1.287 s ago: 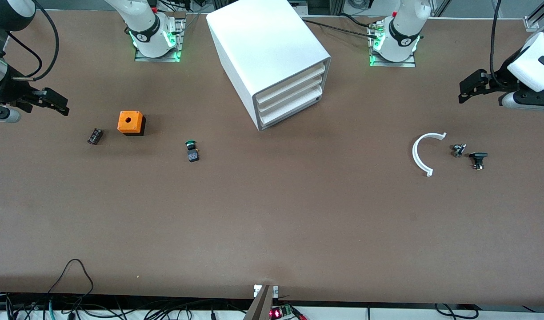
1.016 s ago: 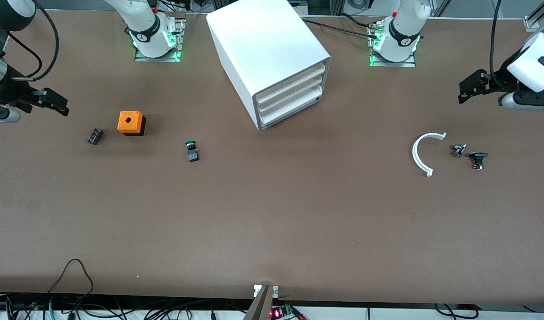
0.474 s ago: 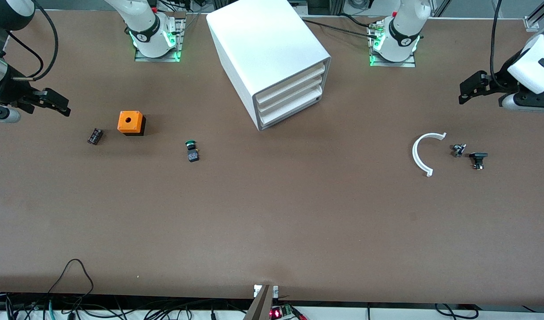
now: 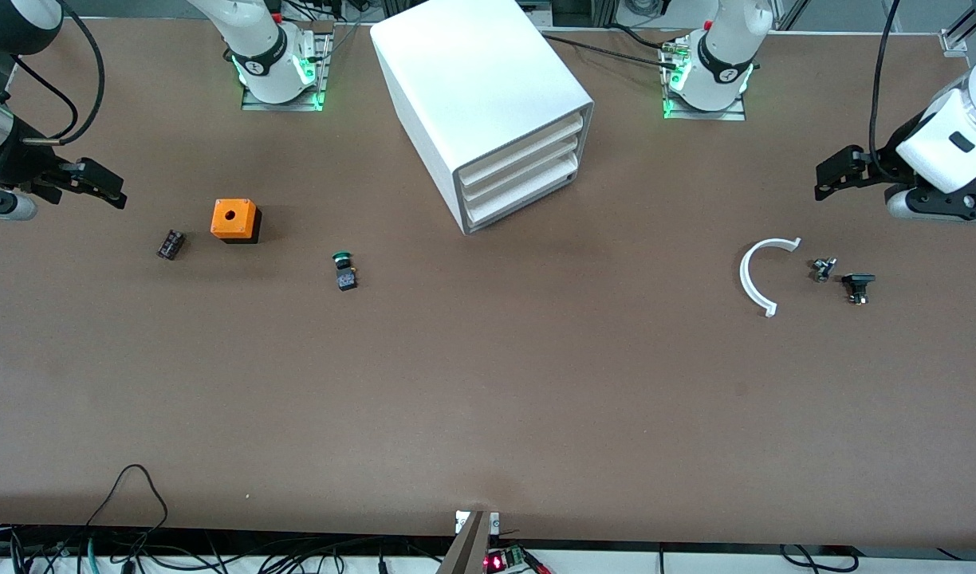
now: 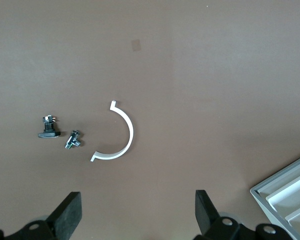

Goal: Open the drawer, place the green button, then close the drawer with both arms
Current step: 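Reach the left gripper to the drawer while the right gripper reaches the button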

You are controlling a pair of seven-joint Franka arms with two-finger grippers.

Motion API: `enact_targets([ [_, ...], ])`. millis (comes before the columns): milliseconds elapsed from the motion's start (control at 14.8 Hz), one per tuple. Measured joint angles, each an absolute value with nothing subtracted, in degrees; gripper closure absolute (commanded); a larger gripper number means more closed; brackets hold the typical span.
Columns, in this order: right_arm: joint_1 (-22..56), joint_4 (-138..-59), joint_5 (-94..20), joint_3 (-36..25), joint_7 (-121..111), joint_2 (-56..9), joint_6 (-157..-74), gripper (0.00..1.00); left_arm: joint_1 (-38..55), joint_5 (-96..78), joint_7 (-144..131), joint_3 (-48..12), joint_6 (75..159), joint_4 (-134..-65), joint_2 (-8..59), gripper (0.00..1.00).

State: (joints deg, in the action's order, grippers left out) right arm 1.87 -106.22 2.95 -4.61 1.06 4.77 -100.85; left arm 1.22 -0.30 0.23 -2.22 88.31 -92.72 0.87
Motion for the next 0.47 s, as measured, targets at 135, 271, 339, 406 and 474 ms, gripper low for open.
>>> enact_targets([
  [135,1.87,-106.23,2.95,-4.61,1.05,4.77,-100.84,0.00,1.48,-0.30,0.23,-2.79,88.28,-92.63,3.30,0.00],
  [271,1.87,-106.22,2.95,-4.61,1.04,4.77,-100.81,0.00,1.64,-0.30,0.23,-3.02,88.29,-92.49,5.75,0.00],
  [339,1.87,-106.22,2.95,-4.61,1.04,4.77,-100.78,0.00,1.64,-0.30,0.23,-3.03,88.28,-92.51,6.94,0.00],
  [406,1.87,-106.22,2.95,-4.61,1.04,4.77,-100.76,0.00,1.63,-0.31,0.28,-3.02,88.27,-92.56,8.38,0.00],
  [474,1.87,-106.23,2.95,-4.61,1.04,4.77,-100.76,0.00,1.61,-0.62,0.48,-3.02,88.29,-92.55,9.98,0.00],
])
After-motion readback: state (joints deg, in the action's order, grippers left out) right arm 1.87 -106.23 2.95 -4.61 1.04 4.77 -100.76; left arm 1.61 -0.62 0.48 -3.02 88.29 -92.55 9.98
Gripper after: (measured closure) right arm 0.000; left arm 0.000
